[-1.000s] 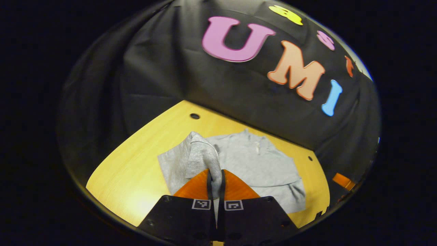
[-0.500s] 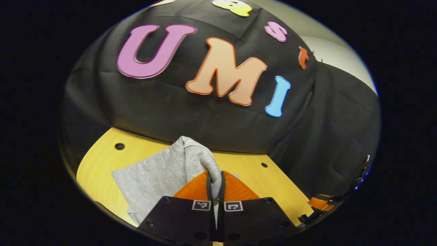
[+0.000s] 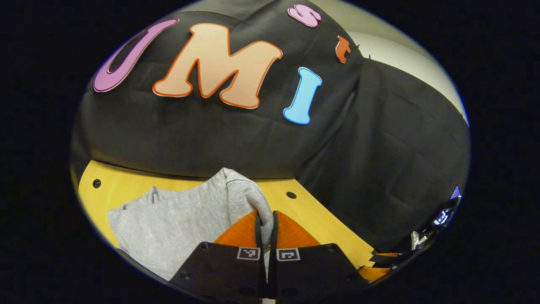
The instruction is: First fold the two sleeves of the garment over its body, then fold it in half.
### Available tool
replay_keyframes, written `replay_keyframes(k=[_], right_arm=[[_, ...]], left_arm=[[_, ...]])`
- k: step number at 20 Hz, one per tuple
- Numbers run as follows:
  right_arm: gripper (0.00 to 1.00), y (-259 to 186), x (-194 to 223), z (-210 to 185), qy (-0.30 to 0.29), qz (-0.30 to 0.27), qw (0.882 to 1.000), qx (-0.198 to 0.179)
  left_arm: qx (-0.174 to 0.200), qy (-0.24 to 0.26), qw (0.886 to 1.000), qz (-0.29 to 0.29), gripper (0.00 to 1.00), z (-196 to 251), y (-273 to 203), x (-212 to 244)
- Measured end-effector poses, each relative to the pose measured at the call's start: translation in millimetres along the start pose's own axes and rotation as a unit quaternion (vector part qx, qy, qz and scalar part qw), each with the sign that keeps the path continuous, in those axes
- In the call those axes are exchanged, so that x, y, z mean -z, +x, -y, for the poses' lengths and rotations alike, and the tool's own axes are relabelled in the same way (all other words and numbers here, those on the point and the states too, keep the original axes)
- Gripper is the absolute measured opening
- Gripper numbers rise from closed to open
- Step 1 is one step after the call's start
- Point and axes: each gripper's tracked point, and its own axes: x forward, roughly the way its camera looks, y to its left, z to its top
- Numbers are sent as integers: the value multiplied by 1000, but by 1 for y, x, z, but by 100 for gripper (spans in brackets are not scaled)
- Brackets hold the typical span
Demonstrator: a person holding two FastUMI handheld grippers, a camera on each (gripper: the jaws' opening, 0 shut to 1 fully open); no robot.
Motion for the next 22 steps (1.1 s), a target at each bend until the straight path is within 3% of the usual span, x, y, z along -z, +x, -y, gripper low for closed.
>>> replay_keyframes(k=[5, 6, 9, 11, 13, 14, 15, 17, 20, 22], right_arm=[[94, 16, 3, -23, -18, -11, 1000, -23], [98, 19, 4, -25, -25, -14, 999, -24], [94, 25, 6, -32, -38, -23, 998, -32], [98, 28, 11, -34, -35, -32, 998, -38], [94, 35, 16, -35, -34, -41, 998, -39], [98, 37, 18, -35, -35, -46, 998, -39], [94, 39, 21, -35, -36, -50, 997, -39], [100, 43, 23, -36, -38, -57, 997, -39], [94, 48, 31, -39, -40, -69, 996, -42], [98, 50, 41, -40, -46, -80, 995, -46]], left_arm=[[5, 23, 997, -67, 0, 13, 51, 57], [0, 26, 996, -80, 0, 12, 59, 70], [-8, 30, 995, -98, 2, 7, 77, 88], [-11, 30, 994, -103, 5, 4, 88, 95], [-14, 38, 993, -109, 13, 2, 94, 98], [-6, 38, 993, -111, 18, 4, 97, 99], [11, 34, 994, -108, 33, 11, 100, 99], [37, 31, 995, -92, 59, 25, 100, 92], [18, 46, 997, -55, 96, 19, 93, 70], [4, 45, 999, -29, 95, 7, 74, 53]])
